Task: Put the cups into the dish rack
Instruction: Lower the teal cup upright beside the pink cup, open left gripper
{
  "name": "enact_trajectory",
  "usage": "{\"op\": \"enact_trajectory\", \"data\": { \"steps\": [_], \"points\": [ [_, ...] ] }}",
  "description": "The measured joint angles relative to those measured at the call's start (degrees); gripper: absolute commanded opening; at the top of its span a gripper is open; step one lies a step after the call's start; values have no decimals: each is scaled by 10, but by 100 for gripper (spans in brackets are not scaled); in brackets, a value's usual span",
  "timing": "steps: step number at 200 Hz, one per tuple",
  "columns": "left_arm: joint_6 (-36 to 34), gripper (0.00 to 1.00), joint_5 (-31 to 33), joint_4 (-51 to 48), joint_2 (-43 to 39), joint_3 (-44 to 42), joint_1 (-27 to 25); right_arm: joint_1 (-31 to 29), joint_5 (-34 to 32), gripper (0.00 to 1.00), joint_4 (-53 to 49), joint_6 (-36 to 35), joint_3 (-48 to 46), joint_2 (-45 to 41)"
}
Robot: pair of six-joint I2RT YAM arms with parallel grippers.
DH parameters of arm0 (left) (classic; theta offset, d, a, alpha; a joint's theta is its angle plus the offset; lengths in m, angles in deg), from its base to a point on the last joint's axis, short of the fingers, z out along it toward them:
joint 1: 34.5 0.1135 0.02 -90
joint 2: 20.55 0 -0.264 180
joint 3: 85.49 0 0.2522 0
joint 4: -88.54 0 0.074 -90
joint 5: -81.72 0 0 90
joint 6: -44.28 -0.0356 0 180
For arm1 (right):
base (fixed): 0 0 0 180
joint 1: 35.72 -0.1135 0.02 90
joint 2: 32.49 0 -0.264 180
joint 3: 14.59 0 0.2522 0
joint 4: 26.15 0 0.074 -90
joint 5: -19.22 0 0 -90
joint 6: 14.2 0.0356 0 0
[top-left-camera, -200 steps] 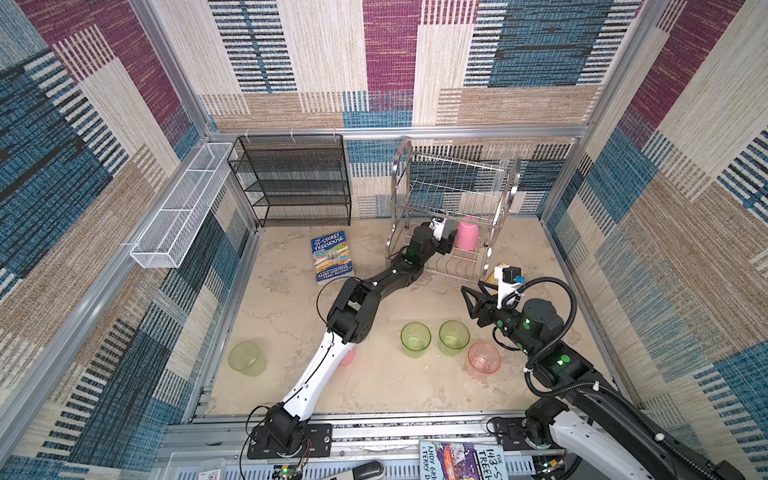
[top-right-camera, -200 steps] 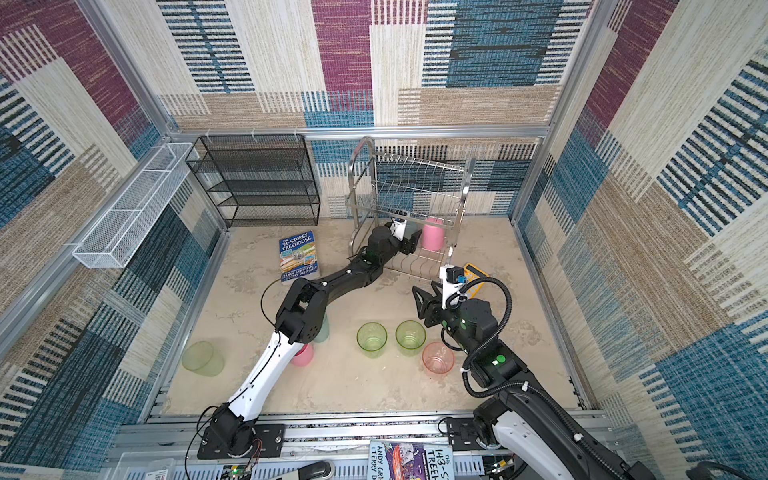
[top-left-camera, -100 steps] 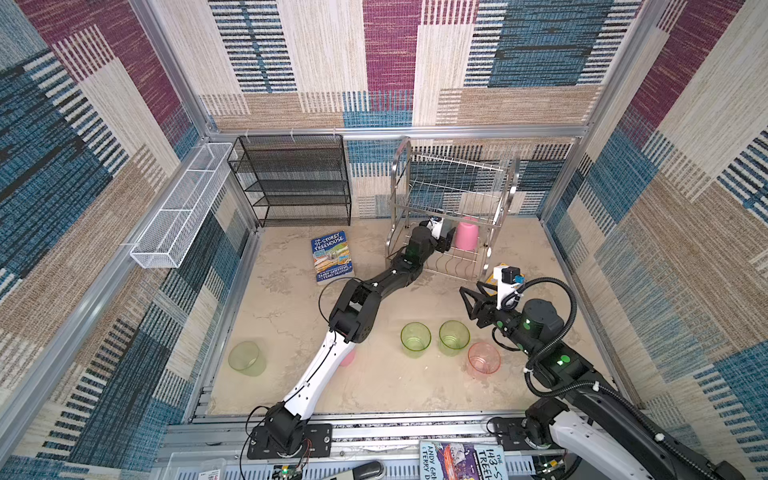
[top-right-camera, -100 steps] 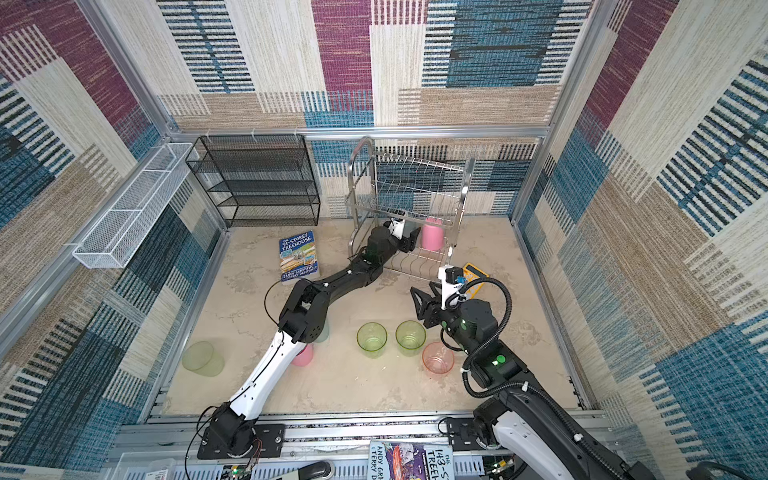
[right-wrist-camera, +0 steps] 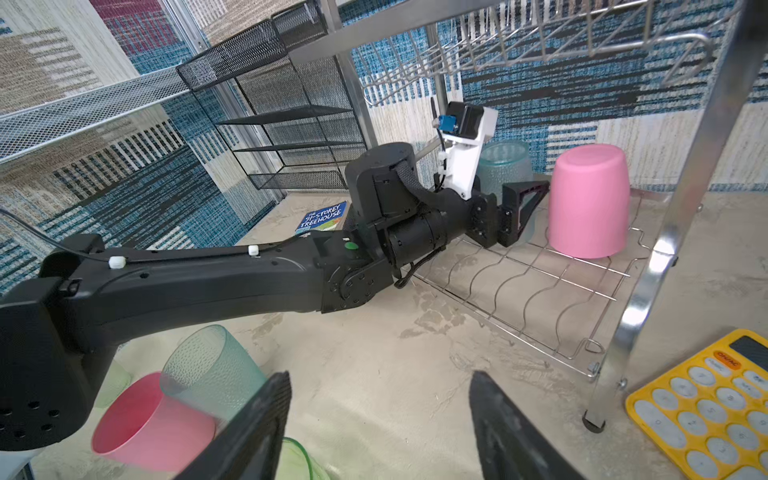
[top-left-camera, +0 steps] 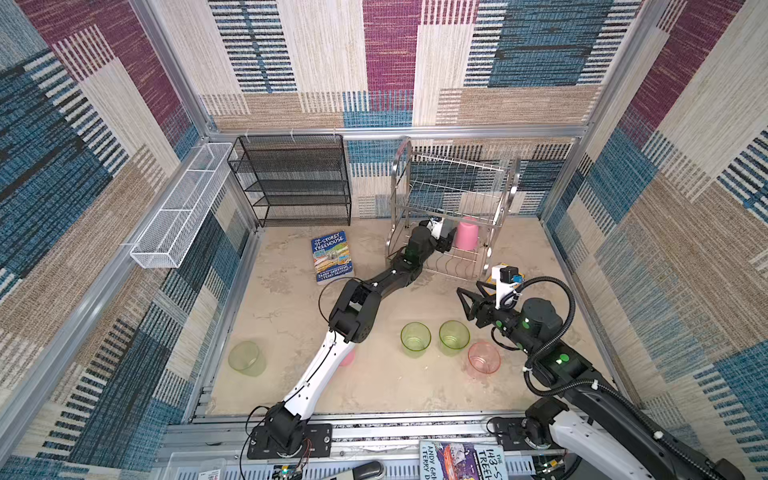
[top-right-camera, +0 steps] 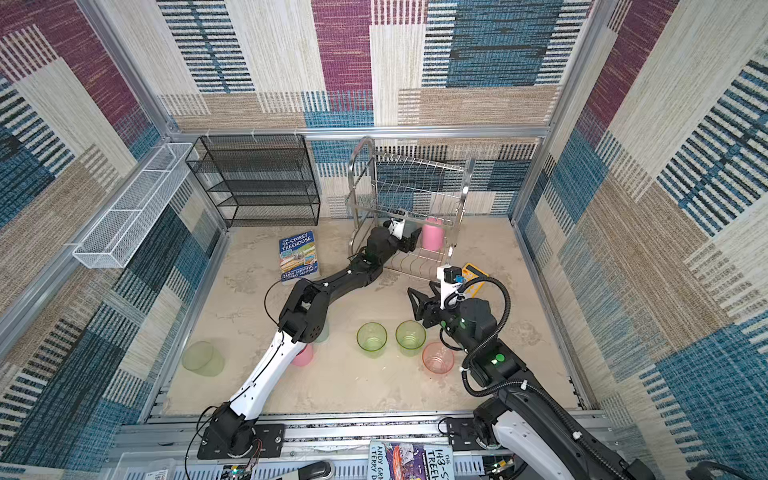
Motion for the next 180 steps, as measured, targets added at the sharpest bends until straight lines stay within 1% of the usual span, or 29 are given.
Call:
{"op": "enact_trajectory", "data": {
  "steps": [22, 83, 113, 180],
  "points": [
    [-1, 91, -1, 0, -9, -2, 0, 0, 0, 76, -1, 0, 2, 0],
    [-2, 92, -2, 9, -38, -34, -1, 0, 0, 78, -2, 0, 2, -11],
    [-5, 92, -4, 26, -54, -70, -1, 0, 0, 78, -2, 0, 2, -14],
    [-18, 92, -14, 98, -103, -170, -2, 0, 0, 78, -2, 0, 2, -19]
  ]
}}
